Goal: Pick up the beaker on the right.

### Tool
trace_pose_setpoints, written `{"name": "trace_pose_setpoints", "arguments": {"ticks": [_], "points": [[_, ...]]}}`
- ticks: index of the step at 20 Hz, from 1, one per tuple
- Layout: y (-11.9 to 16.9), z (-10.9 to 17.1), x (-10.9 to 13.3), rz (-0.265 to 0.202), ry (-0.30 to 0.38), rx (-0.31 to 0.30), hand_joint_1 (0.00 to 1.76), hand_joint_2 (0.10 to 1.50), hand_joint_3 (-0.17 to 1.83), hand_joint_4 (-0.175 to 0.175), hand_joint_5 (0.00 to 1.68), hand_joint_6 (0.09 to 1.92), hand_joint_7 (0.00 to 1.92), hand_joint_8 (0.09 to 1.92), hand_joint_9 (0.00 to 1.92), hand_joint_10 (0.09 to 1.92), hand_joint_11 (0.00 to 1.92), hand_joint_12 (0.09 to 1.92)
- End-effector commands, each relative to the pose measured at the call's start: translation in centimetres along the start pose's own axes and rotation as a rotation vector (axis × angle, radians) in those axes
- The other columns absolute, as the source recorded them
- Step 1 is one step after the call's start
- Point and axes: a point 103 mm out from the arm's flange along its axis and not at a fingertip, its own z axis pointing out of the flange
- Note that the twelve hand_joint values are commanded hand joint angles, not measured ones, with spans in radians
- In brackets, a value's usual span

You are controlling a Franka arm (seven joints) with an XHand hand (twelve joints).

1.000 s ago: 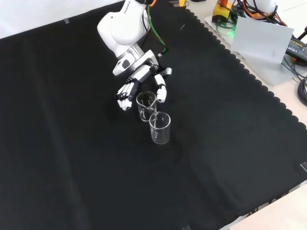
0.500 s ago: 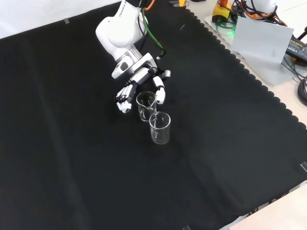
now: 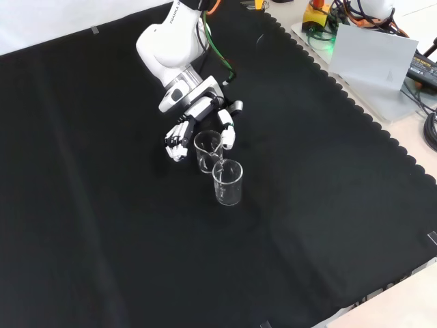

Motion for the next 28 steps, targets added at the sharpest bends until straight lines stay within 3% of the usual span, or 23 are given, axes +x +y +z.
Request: {"name": "trace_pose_setpoints", "arguments": {"ticks": [1, 14, 20, 28], "points": [[0.0, 0.0, 0.0, 0.001, -0.009, -0.001, 0.89, 0.56, 0.55, -0.016, 0.48, 0.09, 0.30, 0.54, 0.35, 0.57, 0.00, 1.16], [0.3, 0.4, -0.1, 0.013, 0.024, -0.012, 0.90, 0.57, 0.56, -0.019, 0.51, 0.09, 0.33, 0.54, 0.37, 0.57, 0.00, 1.18], [1.2, 1.0, 0.6, 0.000, 0.012, -0.010, 0.90, 0.57, 0.56, -0.020, 0.53, 0.09, 0.35, 0.54, 0.40, 0.57, 0.00, 1.21], [1.2, 1.5, 0.2, 0.020, 0.011, -0.003, 0.89, 0.57, 0.57, -0.022, 0.63, 0.17, 0.41, 0.54, 0.47, 0.55, 0.00, 1.25]]}}
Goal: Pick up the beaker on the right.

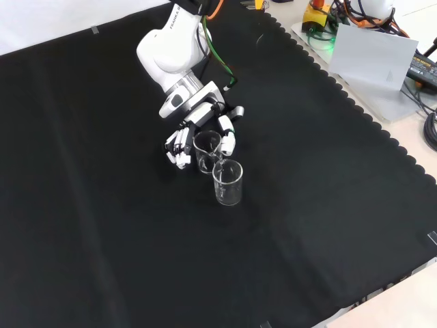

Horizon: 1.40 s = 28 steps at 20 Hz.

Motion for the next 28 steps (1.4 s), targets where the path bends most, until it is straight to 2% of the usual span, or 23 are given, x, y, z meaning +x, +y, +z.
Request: {"name": "trace_pose_setpoints", "arguments": {"ticks": [1, 6, 9, 10, 11, 12, 14, 15, 17, 22, 28], "points": [[0.0, 0.1, -0.2, 0.007, 0.000, 0.001, 0.89, 0.58, 0.57, -0.022, 0.61, 0.23, 0.42, 0.53, 0.48, 0.54, 0.00, 1.26], [-0.4, -0.5, -0.8, 0.008, 0.022, -0.021, 0.89, 0.58, 0.56, -0.023, 0.53, 0.64, 0.44, 0.51, 0.49, 0.53, 0.00, 1.27], [-0.5, -0.8, -0.5, 0.019, -0.002, -0.084, 0.91, 0.61, 0.58, -0.013, 0.68, 0.83, 0.57, 0.55, 0.63, 0.55, 0.06, 1.32], [-0.6, -1.0, -0.3, 0.026, -0.015, -0.110, 0.97, 0.71, 0.51, 0.056, 0.84, 0.86, 0.73, 0.59, 0.77, 0.55, 0.17, 1.32], [-0.6, -1.2, -0.1, 0.033, -0.031, -0.135, 1.02, 0.77, 0.45, 0.110, 0.98, 0.84, 0.92, 0.61, 0.92, 0.56, 0.34, 1.28], [-0.5, -1.4, 0.1, 0.038, -0.050, -0.145, 1.06, 0.79, 0.43, 0.142, 1.08, 0.78, 1.08, 0.61, 1.05, 0.55, 0.50, 1.22], [-0.3, -1.7, 0.5, 0.043, -0.083, -0.159, 1.11, 0.77, 0.45, 0.150, 1.23, 0.64, 1.31, 0.52, 1.25, 0.48, 0.75, 1.09], [-0.3, -1.9, 0.6, 0.043, -0.095, -0.162, 1.12, 0.75, 0.47, 0.139, 1.28, 0.57, 1.39, 0.46, 1.33, 0.43, 0.85, 1.03], [-0.1, -2.5, 1.2, 0.029, -0.139, -0.167, 1.14, 0.74, 0.46, 0.159, 1.34, 0.48, 1.51, 0.35, 1.45, 0.34, 1.00, 0.94], [0.3, -4.2, 2.4, -0.002, -0.218, -0.172, 1.14, 0.77, 0.36, 0.175, 1.38, 0.36, 1.66, 0.19, 1.62, 0.22, 1.18, 0.83], [0.1, -5.6, 3.3, -0.023, -0.223, -0.180, 1.14, 0.78, 0.34, 0.175, 1.40, 0.32, 1.70, 0.16, 1.66, 0.20, 1.23, 0.80]]}}
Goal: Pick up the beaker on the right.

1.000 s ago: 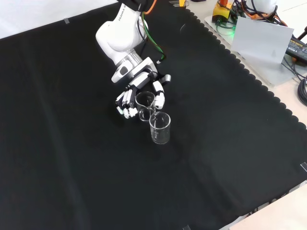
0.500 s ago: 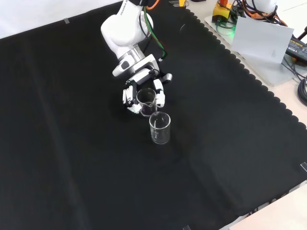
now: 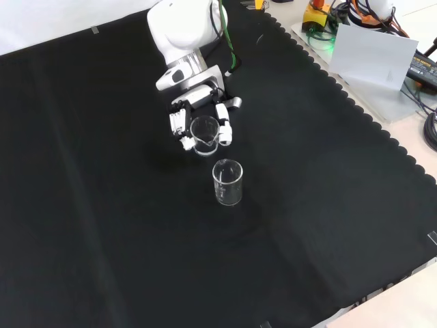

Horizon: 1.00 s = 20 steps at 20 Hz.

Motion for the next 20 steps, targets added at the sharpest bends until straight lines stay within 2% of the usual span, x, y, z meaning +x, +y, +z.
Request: {"name": "trace_pose_setpoints", "arguments": {"ticks": [1, 10, 20], "points": [[-0.2, -1.5, 0.4, -0.016, -0.016, -0.011, 1.14, 0.78, 0.34, 0.175, 1.41, 0.30, 1.71, 0.16, 1.66, 0.19, 1.23, 0.80], [-0.3, -2.8, 1.6, -0.029, -0.013, 0.001, 1.15, 0.75, 0.38, 0.175, 1.46, 0.20, 1.75, 0.11, 1.69, 0.14, 1.29, 0.77], [-0.6, -3.1, 2.6, -0.032, -0.034, 0.022, 1.15, 0.74, 0.39, 0.175, 1.47, 0.19, 1.76, 0.10, 1.70, 0.13, 1.29, 0.77]]}}
